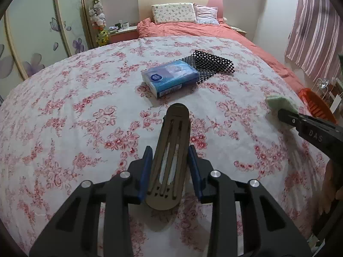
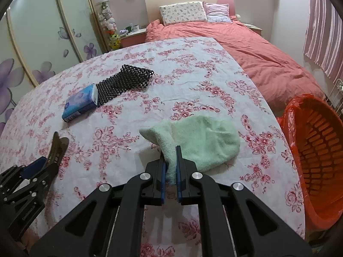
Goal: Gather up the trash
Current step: 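Lift the hair clip and green towel off the bed, then carry the green towel and brown hair clip over the orange basket and open both grippers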
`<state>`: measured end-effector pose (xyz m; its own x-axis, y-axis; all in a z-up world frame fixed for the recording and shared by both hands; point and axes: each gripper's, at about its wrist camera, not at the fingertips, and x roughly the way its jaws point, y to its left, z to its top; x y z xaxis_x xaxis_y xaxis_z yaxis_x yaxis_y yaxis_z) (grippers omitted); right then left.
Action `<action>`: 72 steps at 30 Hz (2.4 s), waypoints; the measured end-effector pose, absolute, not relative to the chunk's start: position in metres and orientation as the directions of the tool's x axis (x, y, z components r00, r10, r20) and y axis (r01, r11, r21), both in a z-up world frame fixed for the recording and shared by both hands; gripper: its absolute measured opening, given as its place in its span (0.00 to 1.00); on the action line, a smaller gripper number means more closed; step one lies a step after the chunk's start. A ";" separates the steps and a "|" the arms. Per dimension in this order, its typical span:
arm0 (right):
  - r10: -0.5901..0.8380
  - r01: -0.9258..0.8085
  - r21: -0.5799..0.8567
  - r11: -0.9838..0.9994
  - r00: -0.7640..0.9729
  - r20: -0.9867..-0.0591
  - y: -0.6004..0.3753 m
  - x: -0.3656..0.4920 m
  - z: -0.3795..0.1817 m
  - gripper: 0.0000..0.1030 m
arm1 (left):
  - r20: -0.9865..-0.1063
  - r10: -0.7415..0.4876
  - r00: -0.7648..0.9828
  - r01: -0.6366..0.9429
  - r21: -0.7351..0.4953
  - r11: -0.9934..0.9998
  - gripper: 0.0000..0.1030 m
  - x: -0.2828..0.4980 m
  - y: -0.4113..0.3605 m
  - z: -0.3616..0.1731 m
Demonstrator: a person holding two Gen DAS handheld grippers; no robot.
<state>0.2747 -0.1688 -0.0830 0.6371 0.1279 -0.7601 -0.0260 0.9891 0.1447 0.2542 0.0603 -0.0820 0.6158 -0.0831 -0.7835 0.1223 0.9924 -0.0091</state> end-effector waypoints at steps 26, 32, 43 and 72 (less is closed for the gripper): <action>0.126 0.004 0.204 0.979 0.772 -0.622 -0.217 0.237 -0.009 0.07 | -0.652 -0.236 0.720 0.242 -0.082 0.967 0.32 0.247 0.003 0.006; 0.108 0.038 0.238 0.971 0.813 -0.572 -0.247 0.220 0.009 0.07 | -0.618 -0.309 0.723 0.314 -0.106 0.944 0.32 0.238 -0.031 0.026; 0.018 0.153 0.285 0.946 0.854 -0.519 -0.312 0.197 0.018 0.07 | -0.595 -0.414 0.689 0.440 -0.110 0.891 0.32 0.226 -0.105 0.040; -0.051 0.377 0.421 0.825 0.792 -0.609 -0.432 0.199 -0.059 0.56 | -0.730 -0.457 0.508 0.585 -0.097 0.805 0.61 0.257 -0.269 -0.043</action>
